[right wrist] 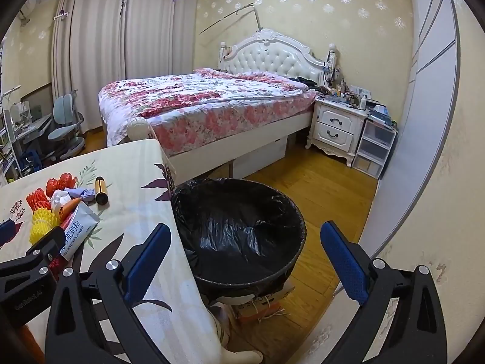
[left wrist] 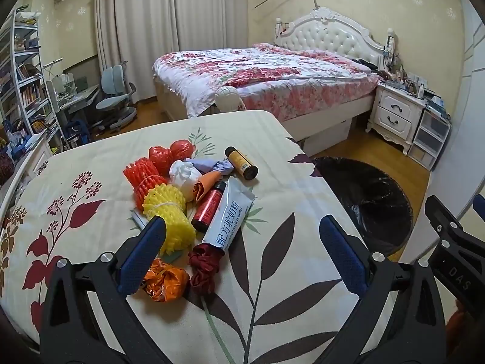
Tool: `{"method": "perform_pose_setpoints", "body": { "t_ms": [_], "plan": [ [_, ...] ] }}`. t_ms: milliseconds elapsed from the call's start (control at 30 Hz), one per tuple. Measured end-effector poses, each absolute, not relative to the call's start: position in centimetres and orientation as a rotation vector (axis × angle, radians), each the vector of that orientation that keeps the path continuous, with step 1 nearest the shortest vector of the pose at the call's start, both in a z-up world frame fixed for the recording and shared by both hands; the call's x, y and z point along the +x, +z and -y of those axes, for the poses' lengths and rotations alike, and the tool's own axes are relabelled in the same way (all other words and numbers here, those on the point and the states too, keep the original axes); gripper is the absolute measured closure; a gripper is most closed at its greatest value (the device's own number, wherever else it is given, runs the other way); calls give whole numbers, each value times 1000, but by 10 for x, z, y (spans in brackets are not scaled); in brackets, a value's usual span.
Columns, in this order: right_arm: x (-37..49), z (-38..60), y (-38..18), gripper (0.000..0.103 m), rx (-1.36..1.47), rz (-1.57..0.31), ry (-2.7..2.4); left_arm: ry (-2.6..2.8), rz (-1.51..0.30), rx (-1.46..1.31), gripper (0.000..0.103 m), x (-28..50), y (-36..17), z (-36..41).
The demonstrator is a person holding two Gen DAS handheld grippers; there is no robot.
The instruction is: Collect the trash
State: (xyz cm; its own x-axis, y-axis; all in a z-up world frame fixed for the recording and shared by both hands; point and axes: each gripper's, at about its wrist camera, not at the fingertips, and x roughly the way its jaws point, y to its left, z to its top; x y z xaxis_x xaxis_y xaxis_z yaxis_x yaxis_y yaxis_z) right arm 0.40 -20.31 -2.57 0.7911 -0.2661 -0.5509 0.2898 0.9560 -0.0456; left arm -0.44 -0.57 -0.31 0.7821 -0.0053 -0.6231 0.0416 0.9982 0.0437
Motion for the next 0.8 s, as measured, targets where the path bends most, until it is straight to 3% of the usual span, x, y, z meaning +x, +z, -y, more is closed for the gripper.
{"method": "perform_pose_setpoints", "body": {
  "t_ms": [800],
  "plan": [
    [5, 204, -26, 7, 51, -594, -303, -27, -680, 60, 4, -5, -7, 8]
  ]
}}
